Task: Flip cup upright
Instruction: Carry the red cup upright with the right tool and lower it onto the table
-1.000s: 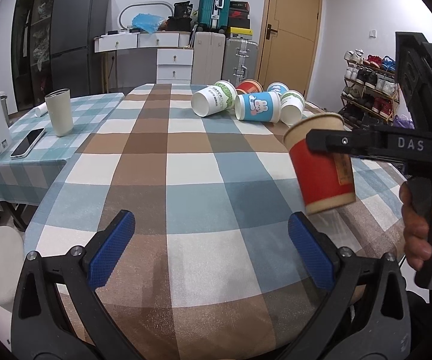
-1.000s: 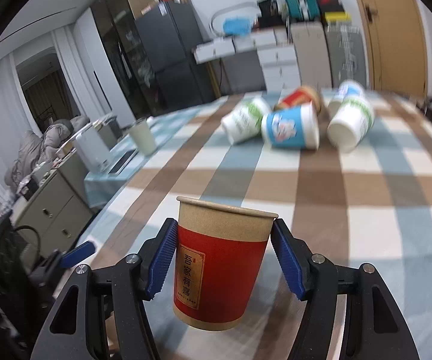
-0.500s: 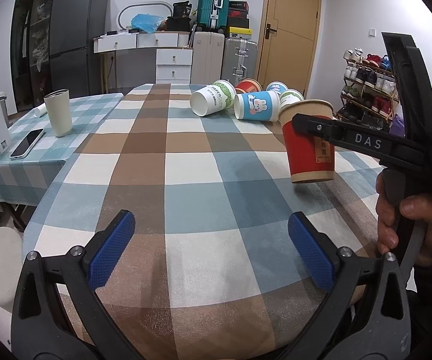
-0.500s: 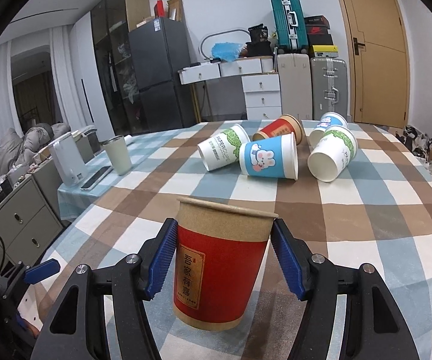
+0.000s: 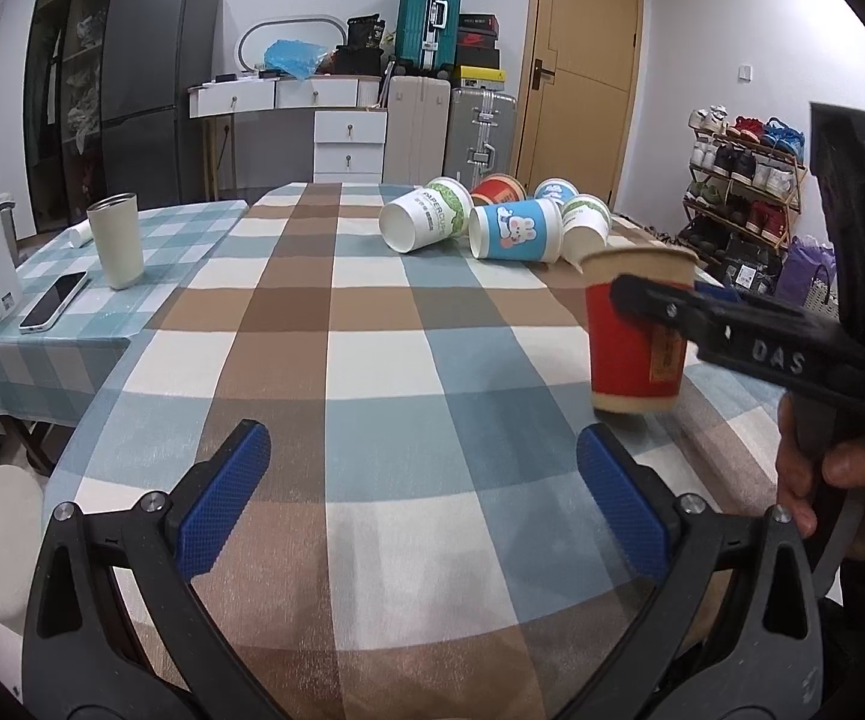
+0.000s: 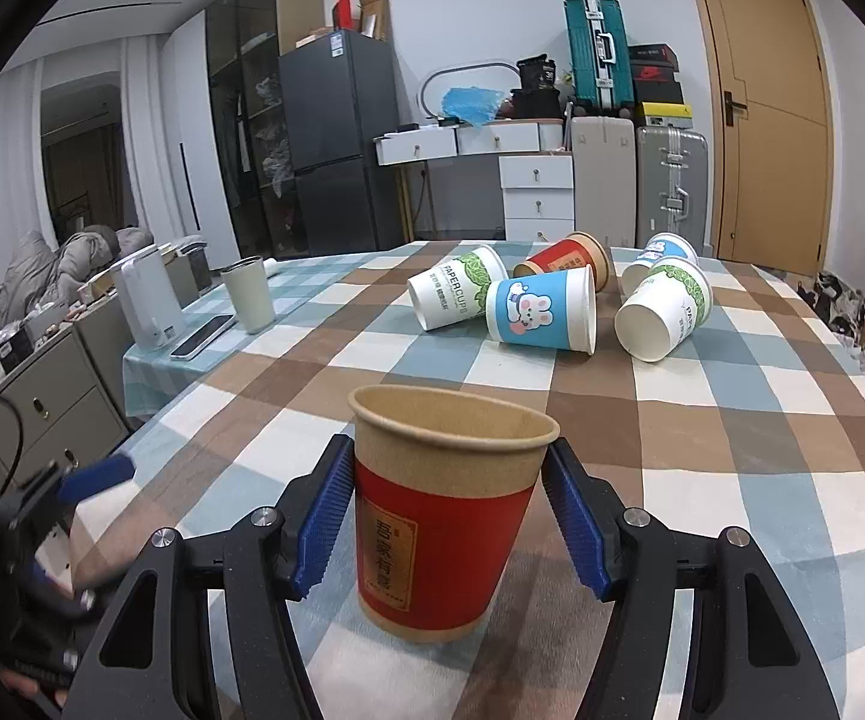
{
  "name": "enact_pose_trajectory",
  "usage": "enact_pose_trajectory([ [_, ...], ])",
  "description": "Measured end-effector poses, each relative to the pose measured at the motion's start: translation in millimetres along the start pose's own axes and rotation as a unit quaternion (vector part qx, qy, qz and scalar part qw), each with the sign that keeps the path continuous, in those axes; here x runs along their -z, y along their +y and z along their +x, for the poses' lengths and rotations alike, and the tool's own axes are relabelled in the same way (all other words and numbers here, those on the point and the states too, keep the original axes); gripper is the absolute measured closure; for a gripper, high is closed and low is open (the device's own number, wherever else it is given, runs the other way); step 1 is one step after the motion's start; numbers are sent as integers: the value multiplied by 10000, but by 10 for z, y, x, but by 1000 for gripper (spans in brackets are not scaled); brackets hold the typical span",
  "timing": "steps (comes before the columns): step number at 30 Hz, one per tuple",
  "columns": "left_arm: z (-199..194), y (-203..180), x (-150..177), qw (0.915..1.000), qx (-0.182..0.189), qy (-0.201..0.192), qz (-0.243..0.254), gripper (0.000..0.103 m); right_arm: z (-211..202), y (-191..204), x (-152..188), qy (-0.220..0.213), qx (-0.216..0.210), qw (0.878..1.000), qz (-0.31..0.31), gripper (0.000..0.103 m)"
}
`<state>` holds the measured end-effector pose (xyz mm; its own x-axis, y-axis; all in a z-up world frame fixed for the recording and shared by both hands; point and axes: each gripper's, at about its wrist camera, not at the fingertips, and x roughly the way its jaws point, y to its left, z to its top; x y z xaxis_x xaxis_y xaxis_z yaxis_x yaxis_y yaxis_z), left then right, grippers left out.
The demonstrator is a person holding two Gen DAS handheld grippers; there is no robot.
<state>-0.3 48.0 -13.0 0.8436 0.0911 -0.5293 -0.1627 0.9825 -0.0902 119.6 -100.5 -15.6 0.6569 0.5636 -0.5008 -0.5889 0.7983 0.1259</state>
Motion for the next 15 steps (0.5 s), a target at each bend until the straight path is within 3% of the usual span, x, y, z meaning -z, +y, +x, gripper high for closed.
enact_pose_trajectory([
  [8,27,-44,-92,9997,94,-235,8,1,-152,98,206,-133,62,9991,-409,38],
  [15,45,-80,-128,9993,136,-358,48,1,-92,166,270,56,156,9977,-653,39],
])
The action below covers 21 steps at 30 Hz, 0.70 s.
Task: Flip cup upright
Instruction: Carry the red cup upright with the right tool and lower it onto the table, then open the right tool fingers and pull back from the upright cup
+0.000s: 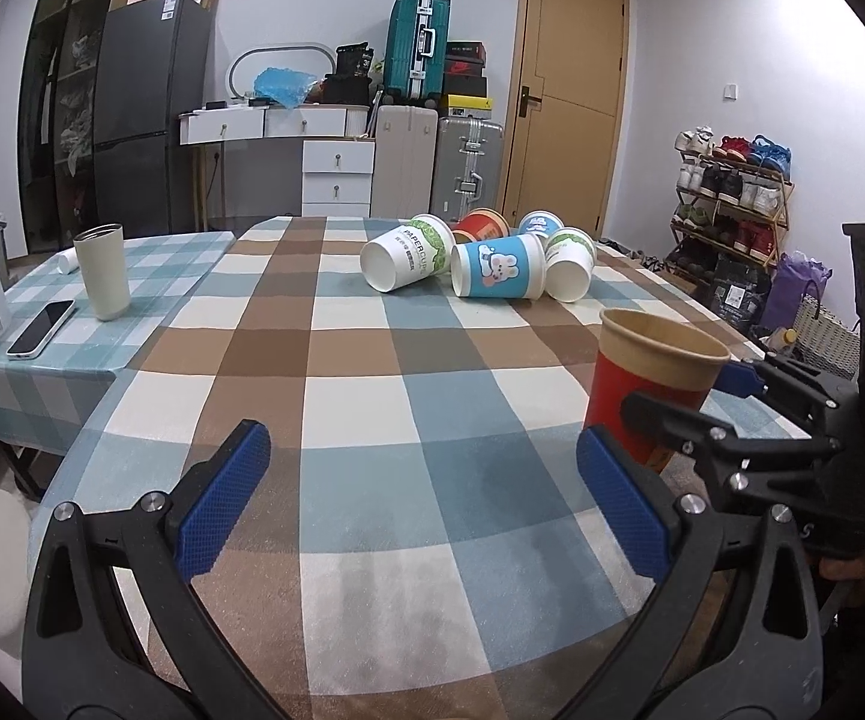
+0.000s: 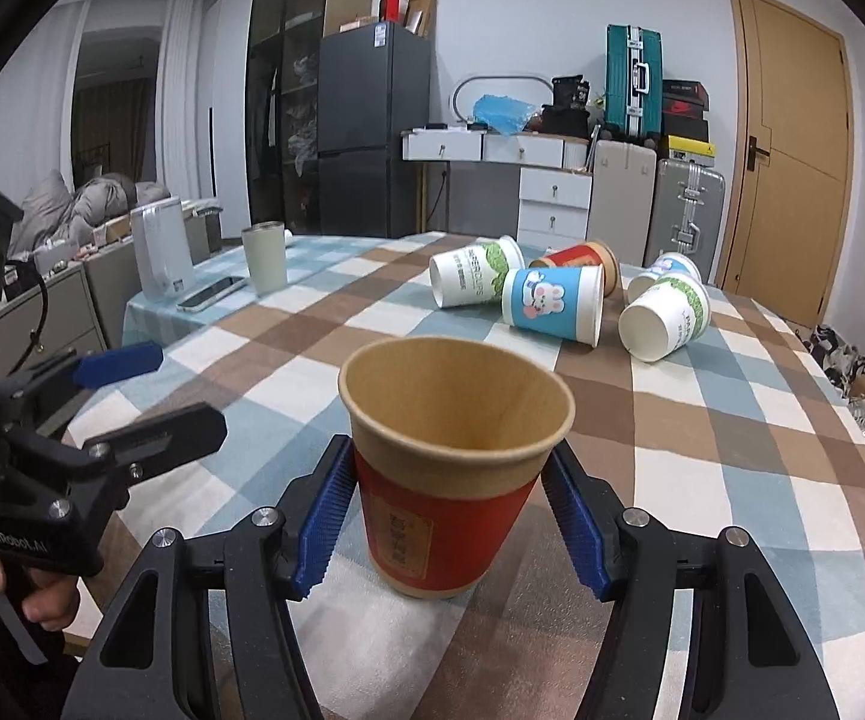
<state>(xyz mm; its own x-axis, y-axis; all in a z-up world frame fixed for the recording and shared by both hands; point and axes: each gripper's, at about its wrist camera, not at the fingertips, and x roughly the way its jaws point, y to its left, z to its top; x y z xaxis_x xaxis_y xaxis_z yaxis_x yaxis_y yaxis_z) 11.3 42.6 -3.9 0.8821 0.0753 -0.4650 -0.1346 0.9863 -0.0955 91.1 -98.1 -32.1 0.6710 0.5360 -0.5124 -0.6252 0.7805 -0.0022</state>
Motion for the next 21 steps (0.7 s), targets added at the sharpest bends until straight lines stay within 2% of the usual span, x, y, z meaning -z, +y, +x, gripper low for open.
enact_pose_trajectory([
  [4,10,-6,3,10000,7,-26,-11,1,107,-7,3,212,155,9996,52,40],
  [7,21,-8,1,10000,24,-7,-25,1,116,-71,12,274,53,9994,191,39],
  [9,36,-18,2,10000,36,-7,-19,1,83,-116,21,222,-3,9993,294,30],
  [10,42,-26,3,10000,36,-10,-8,1,47,-156,28,142,-89,9992,376,21],
  [11,46,-35,3,10000,41,-13,4,1,15,-183,36,68,-144,9989,434,16],
  [13,52,-47,6,10000,49,-30,16,1,-74,-245,48,-113,-283,9983,506,13],
  [16,59,-72,7,10000,64,-62,35,1,-215,-329,70,-386,-341,9974,509,2],
  [21,50,-154,5,9997,119,-167,130,1,-438,-444,120,-898,-255,9948,411,0],
])
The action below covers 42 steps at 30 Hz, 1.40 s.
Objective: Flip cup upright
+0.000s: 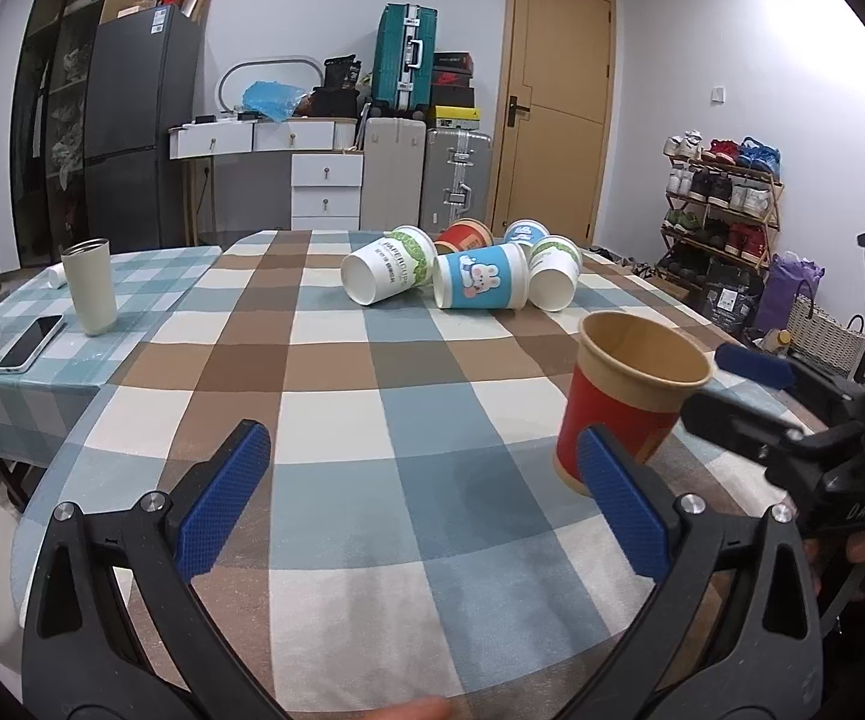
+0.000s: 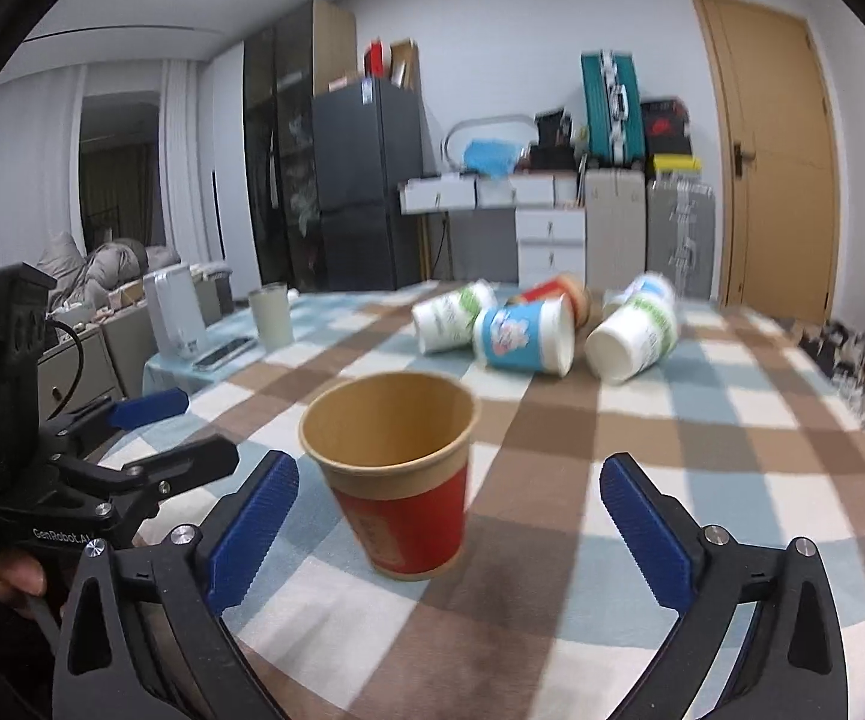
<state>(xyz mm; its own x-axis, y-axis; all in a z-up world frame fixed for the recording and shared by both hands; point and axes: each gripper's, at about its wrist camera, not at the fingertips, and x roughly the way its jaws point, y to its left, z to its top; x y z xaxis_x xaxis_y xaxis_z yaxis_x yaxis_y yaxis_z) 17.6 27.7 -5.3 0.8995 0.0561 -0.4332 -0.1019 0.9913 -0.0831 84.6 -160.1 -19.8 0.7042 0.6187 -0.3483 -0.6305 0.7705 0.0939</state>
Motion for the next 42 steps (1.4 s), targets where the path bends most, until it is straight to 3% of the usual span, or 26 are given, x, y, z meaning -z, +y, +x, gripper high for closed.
enact_pose_trajectory([
  [18,-4,-355,29,9987,334,-147,364,1,-238,-123,78,-325,-202,9992,-121,0],
  [32,14,-234,37,9994,325,-134,63,1,-244,-63,95,-366,-237,9987,-267,0],
  [42,39,-163,35,9995,223,-168,168,1,-245,-65,93,-396,-255,9987,-208,0],
])
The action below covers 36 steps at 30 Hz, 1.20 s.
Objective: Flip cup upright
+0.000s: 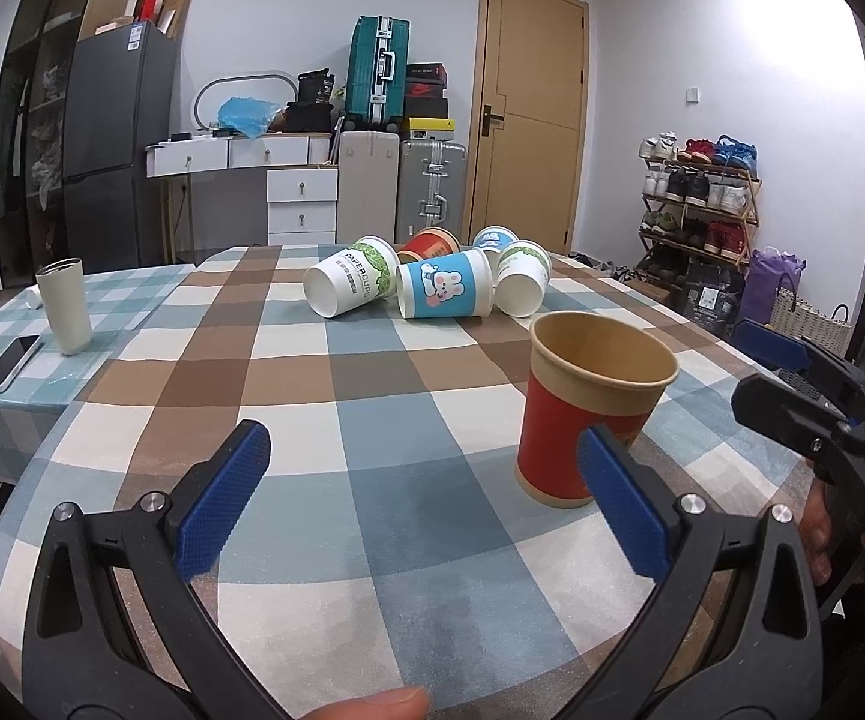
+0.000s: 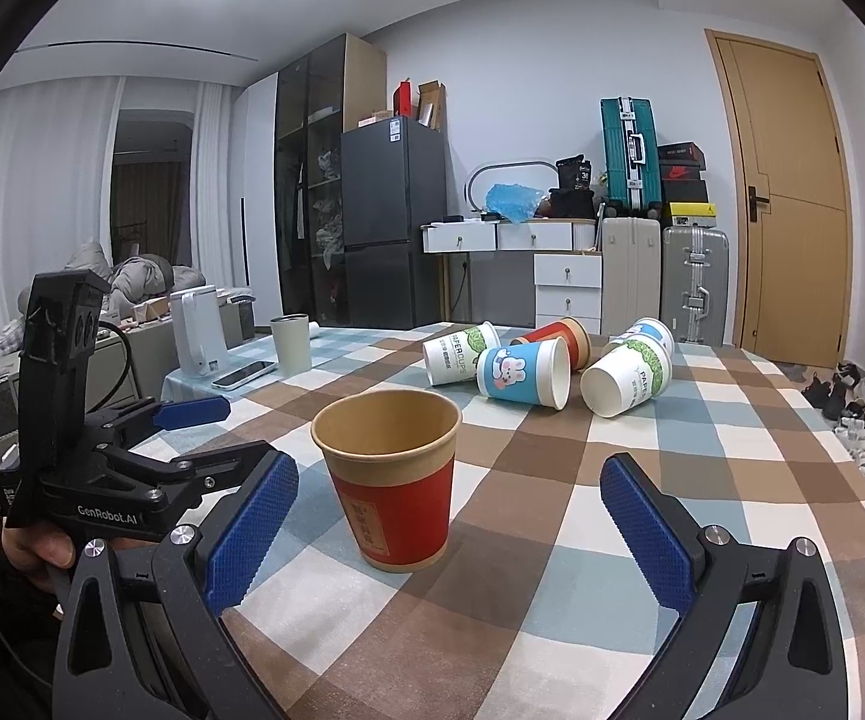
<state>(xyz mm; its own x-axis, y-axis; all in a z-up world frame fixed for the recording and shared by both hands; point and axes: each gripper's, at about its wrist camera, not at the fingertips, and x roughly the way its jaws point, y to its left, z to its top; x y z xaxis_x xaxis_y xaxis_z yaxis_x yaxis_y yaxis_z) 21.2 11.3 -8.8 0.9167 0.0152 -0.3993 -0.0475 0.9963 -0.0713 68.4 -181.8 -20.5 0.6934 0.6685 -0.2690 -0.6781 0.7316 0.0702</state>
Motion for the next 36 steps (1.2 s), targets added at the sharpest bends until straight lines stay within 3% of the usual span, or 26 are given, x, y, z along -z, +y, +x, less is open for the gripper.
enact_pose_trajectory([
  [36,-62,-30,-33,10000,34,-88,27,1,5,-46,17,20,30,10000,5,0],
])
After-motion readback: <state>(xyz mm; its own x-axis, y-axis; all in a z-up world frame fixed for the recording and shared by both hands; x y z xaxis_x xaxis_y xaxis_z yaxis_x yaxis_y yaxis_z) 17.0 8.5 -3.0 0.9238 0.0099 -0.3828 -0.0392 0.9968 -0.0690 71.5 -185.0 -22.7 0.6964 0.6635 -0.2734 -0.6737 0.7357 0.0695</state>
